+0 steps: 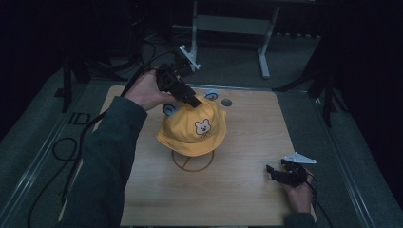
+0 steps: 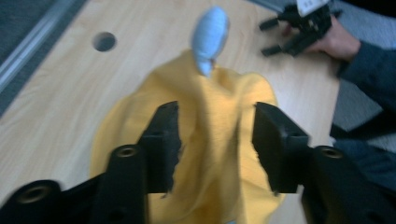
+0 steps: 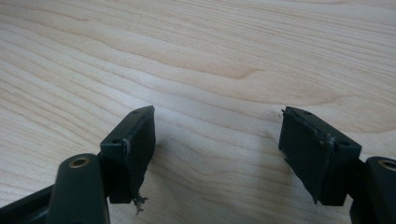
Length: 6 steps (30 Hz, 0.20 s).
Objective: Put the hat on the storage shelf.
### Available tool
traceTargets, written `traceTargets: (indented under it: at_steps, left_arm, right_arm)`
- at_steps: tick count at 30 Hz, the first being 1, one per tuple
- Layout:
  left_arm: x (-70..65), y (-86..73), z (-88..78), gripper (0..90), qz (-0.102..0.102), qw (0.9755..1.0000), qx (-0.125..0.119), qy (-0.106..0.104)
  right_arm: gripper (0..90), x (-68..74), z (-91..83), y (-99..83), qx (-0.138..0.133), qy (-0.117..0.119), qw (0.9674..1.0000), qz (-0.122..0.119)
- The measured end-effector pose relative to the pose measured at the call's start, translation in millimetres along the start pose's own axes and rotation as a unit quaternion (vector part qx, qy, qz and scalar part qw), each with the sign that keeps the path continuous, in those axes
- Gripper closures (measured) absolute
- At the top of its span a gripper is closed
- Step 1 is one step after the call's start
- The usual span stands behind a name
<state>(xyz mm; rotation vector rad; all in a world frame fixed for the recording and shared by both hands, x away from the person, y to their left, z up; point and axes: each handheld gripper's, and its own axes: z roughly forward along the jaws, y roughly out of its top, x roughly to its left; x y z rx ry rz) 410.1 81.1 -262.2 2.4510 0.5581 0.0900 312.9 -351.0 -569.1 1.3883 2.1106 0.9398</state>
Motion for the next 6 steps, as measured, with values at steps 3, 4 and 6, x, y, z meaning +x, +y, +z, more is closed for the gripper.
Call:
traceTargets:
  at_steps: [3,4,6]
  left_arm:
    - [3.8,-6.1,-10.8,42.5,-0.017,0.9994,-0.027,0.015]
    - [5.6,-8.1,-14.5,41.3,-0.020,0.9991,-0.031,0.019]
    - [8.3,-12.9,-22.5,40.2,-0.024,0.9984,-0.044,0.027]
  right_arm:
    - [27.0,0.0,0.1,0.0,0.000,0.000,1.0000,0.000]
    - [27.0,0.0,0.1,0.0,0.000,0.000,1.0000,-0.001]
    - [27.0,0.0,0.1,0.0,0.000,0.000,1.0000,0.000]
